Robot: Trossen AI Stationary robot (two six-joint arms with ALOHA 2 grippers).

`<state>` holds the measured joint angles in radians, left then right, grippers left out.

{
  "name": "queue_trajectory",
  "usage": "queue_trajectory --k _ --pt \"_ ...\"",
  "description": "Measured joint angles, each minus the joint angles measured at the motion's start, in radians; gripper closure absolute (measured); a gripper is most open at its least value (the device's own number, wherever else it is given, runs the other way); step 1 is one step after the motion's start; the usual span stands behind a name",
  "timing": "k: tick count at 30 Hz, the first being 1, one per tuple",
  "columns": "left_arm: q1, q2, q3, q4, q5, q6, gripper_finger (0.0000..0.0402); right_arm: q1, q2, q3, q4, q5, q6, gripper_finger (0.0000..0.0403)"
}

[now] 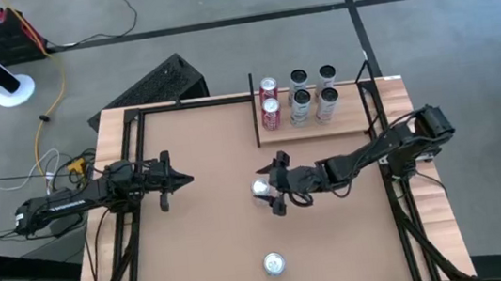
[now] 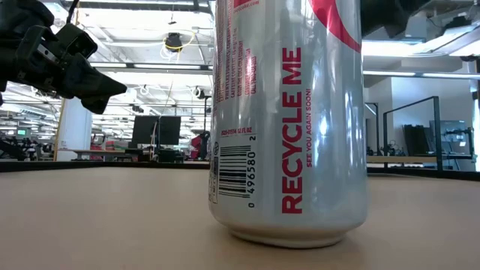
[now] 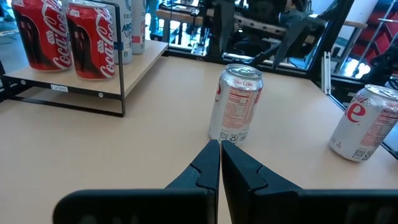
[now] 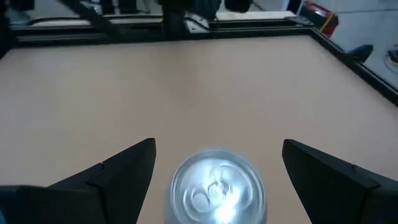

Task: Place canned beverage on shelf
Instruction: Put the top white soda can on the shelf

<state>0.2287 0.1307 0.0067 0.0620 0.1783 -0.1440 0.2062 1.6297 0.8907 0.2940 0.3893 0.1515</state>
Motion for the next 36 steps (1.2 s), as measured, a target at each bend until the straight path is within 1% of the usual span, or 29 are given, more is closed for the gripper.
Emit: queue_trajectory --k 4,11,25,28,31,36 --pt "0.000 0.000 0.000 0.000 0.001 0.000 0.0402 0.000 0.037 -0.004 -0.018 0.032 0.002 0.0030" --pt "0.000 0.000 0.000 0.001 0.001 0.001 0.0402 -0.002 0.084 0.000 0.007 0.036 0.023 0.0030" --pt "0.000 0.001 0.000 0.000 0.001 0.000 0.0402 -0.006 0.086 -0.001 0.003 0.032 0.032 0.0031" --pt "0.000 0.001 0.000 0.000 0.001 0.002 0.0402 -0.006 0.081 -0.001 0.000 0.032 0.056 0.0047" --pt "0.000 0.001 0.000 0.000 0.000 0.007 0.0402 -0.006 0.059 -0.002 -0.017 0.029 0.059 0.0079" --pt "0.000 0.000 0.000 -0.001 -0.008 0.008 0.0402 -0.006 -0.020 -0.002 -0.078 0.028 0.061 0.0081"
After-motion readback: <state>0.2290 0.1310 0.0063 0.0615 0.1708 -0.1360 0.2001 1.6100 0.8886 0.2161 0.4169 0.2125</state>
